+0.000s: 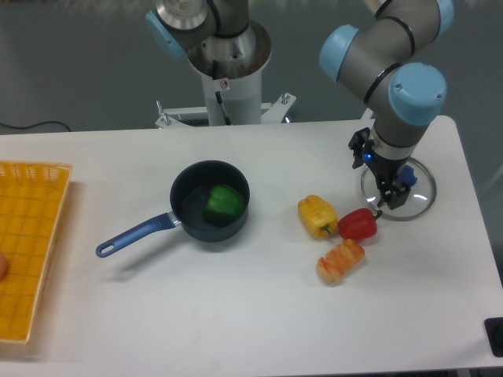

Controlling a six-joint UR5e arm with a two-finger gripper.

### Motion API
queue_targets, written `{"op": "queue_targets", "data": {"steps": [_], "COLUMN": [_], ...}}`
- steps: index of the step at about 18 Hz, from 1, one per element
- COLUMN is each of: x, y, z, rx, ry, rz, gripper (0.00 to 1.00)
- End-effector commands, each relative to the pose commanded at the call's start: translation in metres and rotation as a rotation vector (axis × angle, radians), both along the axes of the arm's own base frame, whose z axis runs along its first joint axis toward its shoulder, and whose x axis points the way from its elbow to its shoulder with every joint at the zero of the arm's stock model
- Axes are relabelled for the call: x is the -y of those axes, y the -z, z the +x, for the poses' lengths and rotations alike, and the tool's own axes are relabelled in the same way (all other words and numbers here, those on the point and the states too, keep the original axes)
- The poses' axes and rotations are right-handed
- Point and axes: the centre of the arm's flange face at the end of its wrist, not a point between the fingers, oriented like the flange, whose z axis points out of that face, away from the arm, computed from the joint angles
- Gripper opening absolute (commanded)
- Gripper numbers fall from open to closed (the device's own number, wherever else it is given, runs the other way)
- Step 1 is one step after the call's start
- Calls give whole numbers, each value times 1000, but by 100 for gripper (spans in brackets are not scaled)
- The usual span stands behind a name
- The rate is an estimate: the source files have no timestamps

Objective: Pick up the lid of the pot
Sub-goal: 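Move the gripper down onto the blue knob of the glass lid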

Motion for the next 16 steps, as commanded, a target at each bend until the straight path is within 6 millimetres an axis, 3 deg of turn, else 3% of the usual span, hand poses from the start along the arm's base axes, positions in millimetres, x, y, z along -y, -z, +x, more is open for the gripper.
{"op": "queue_targets", "data": {"steps": [4,10,13,16], "x": [20,43,68,77], "y": [16,15,21,31], "z": [-3,-21,-37,-42], "rx": [30,-8,7,42], "ry": [-43,-93,-119,1], "rz": [-5,-3,8,39], "gripper": [100,100,100,100]}}
